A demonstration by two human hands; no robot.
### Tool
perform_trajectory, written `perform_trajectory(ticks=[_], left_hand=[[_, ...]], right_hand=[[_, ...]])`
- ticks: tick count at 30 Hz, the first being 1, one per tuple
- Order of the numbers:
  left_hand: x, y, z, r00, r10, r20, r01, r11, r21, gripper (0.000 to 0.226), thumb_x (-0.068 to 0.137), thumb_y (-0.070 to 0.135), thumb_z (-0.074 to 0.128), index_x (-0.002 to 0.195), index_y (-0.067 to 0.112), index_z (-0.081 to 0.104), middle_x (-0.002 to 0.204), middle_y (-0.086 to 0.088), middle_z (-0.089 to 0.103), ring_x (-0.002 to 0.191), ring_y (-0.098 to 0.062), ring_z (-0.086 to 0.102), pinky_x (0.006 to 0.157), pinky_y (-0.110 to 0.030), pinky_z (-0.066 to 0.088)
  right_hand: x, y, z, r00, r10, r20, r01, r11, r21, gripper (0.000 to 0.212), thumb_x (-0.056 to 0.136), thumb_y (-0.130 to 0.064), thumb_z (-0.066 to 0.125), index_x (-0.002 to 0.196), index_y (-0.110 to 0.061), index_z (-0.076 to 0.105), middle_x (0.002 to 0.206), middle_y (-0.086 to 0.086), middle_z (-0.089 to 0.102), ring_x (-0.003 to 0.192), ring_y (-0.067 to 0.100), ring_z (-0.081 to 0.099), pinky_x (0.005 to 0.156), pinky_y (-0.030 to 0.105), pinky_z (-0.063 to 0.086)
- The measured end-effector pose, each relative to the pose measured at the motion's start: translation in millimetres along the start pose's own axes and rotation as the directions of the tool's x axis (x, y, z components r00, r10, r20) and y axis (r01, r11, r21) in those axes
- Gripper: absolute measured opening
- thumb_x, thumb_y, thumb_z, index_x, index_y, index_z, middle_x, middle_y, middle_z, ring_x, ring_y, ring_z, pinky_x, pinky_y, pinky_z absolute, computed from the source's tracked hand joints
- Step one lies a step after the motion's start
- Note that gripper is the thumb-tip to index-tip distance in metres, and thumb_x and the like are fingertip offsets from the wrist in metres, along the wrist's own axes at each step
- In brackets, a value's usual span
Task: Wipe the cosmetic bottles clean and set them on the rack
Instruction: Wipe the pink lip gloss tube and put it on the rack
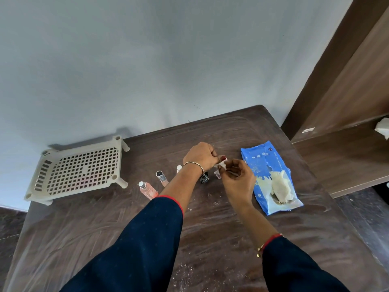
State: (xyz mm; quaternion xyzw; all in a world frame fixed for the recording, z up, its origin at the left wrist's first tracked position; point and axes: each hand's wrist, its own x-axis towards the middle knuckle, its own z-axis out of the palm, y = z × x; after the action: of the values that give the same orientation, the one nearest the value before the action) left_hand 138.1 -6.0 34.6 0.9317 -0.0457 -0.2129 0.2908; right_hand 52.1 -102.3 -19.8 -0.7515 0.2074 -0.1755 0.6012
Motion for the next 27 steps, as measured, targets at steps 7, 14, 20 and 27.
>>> perform_trajectory(ticks=[7,14,20,27], left_hand=[[-7.2,-0.9,4.7,0.999,0.035,-0.008,-0.035,0.999,-0.024,0.02,0.085,0.045,0.065,0.075,0.028,0.059,0.083,0.01,0.061,0.084,-0.013,0.059,0.081,-0.033,0.051],[-18.4,3.5,12.9,0.962,0.233,-0.144,-0.193,0.949,0.25,0.018,0.095,0.031,0.051,0.097,0.026,0.068,0.1,0.004,0.065,0.093,-0.018,0.06,0.075,-0.034,0.049],[-21.5,-8.3,19.9,0.935,0.318,-0.158,-0.261,0.917,0.302,0.031,0.089,0.046,0.058,0.116,0.035,0.065,0.114,0.007,0.066,0.112,-0.017,0.055,0.088,-0.037,0.047],[-26.8,-14.5,10.2,0.946,0.219,-0.239,-0.207,0.976,0.075,0.026,0.081,0.036,0.071,0.106,0.033,0.069,0.102,0.012,0.069,0.095,-0.007,0.061,0.075,-0.025,0.048]], right_hand=[[-4.1,23.1,0.3,0.987,0.153,0.043,-0.148,0.983,-0.104,0.018,0.074,-0.015,0.079,0.085,-0.022,0.067,0.08,-0.009,0.069,0.075,0.002,0.066,0.074,0.024,0.056],[-0.2,15.5,0.9,0.989,0.142,0.032,-0.137,0.984,-0.11,0.018,0.075,-0.014,0.077,0.09,-0.02,0.068,0.082,-0.01,0.068,0.076,-0.001,0.063,0.068,0.011,0.048],[0.3,12.6,-1.4,0.99,0.139,0.04,-0.133,0.984,-0.121,0.019,0.076,-0.013,0.076,0.085,-0.026,0.064,0.081,-0.01,0.067,0.075,-0.001,0.063,0.067,0.008,0.046],[1.0,10.2,-3.3,0.994,0.099,0.052,-0.093,0.99,-0.108,0.017,0.076,-0.016,0.078,0.086,-0.025,0.068,0.082,-0.01,0.069,0.077,-0.001,0.065,0.069,0.012,0.049]])
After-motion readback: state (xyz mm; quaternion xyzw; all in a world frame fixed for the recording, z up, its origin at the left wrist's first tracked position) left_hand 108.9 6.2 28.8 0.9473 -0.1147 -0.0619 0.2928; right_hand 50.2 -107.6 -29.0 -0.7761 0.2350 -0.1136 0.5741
